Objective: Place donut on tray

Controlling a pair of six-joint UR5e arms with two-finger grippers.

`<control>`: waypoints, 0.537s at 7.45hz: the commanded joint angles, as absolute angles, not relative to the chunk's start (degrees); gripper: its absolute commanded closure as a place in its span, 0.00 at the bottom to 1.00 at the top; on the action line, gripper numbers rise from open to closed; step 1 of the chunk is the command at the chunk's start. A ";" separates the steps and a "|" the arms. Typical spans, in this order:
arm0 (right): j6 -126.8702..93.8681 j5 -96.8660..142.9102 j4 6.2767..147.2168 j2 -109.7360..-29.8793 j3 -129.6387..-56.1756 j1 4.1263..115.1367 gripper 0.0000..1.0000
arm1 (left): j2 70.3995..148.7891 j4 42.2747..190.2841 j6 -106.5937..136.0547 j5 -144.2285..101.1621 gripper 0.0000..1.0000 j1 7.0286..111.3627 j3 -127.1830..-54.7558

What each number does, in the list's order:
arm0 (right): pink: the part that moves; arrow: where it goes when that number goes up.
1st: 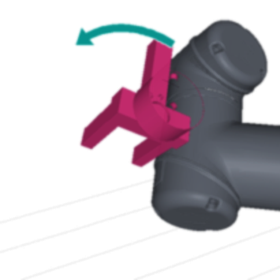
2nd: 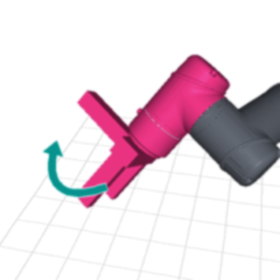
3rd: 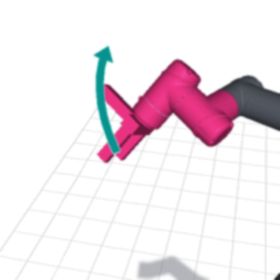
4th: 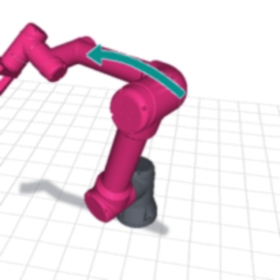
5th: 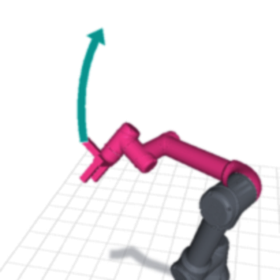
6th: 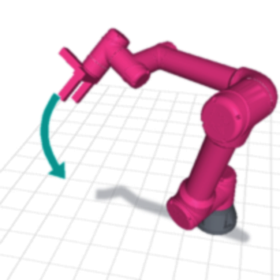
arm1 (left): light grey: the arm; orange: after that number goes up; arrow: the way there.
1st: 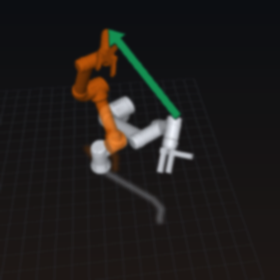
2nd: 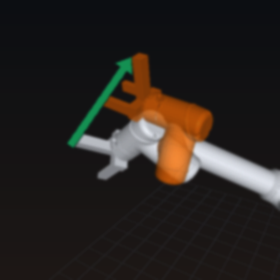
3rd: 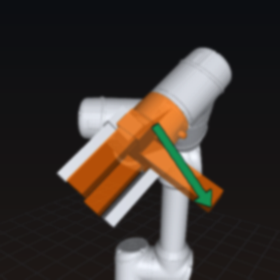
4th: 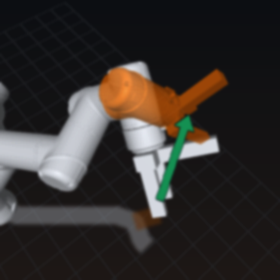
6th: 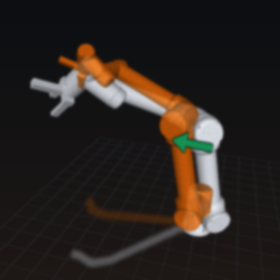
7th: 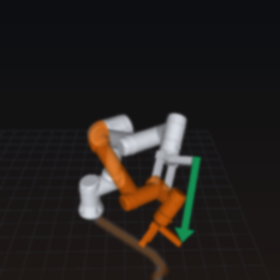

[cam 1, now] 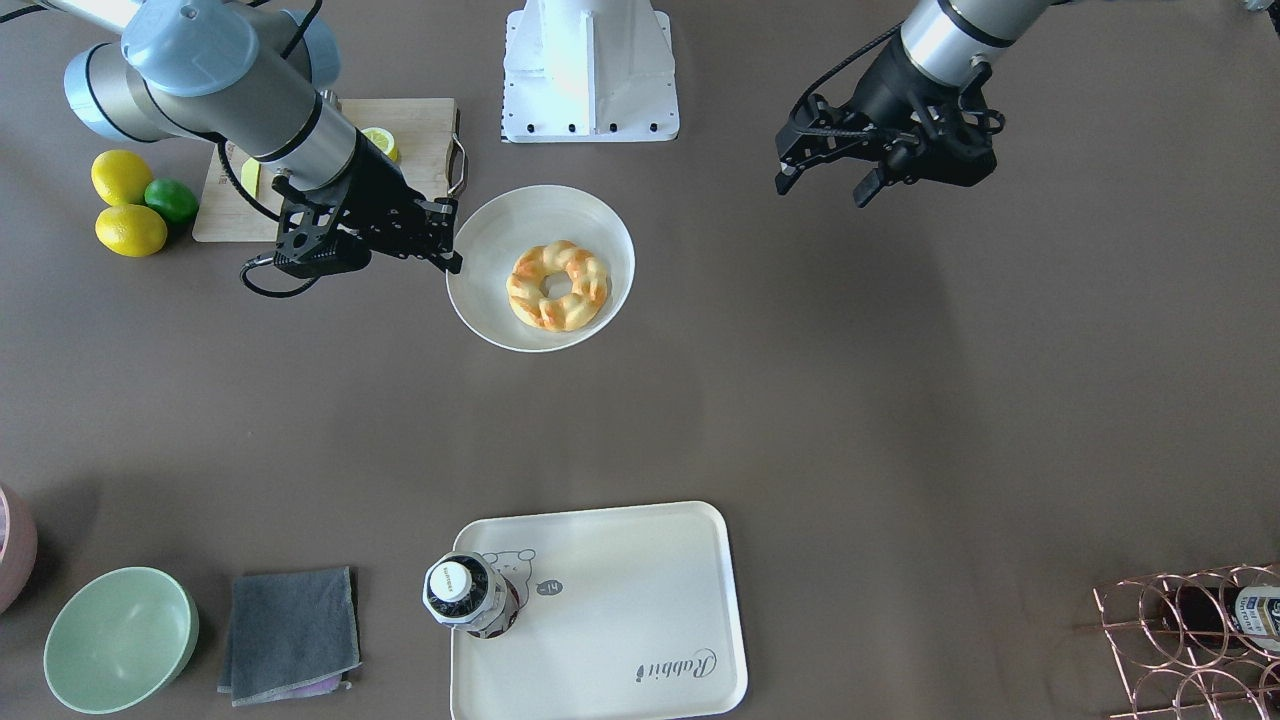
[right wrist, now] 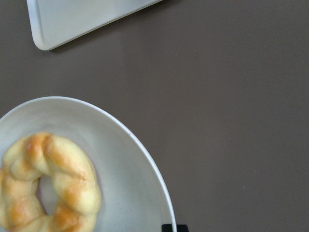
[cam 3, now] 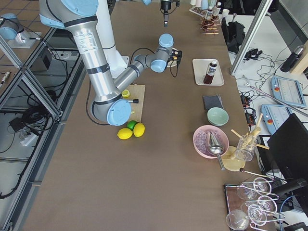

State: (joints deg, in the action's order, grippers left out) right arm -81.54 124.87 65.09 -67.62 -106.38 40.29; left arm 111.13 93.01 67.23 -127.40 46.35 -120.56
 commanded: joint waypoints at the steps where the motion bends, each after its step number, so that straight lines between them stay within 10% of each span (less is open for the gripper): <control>1: -82.97 117.89 73.10 -62.42 -108.72 36.05 1.00 | 118.01 92.99 73.20 -121.13 0.03 39.57 -116.56; 4: -83.06 117.51 77.52 -60.91 -111.00 35.42 1.00 | 118.30 92.99 73.48 -121.20 0.15 39.46 -116.02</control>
State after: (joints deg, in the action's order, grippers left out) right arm -83.02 117.87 75.86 -61.36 -109.94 35.75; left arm 118.04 92.99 73.19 -121.28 39.66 -116.27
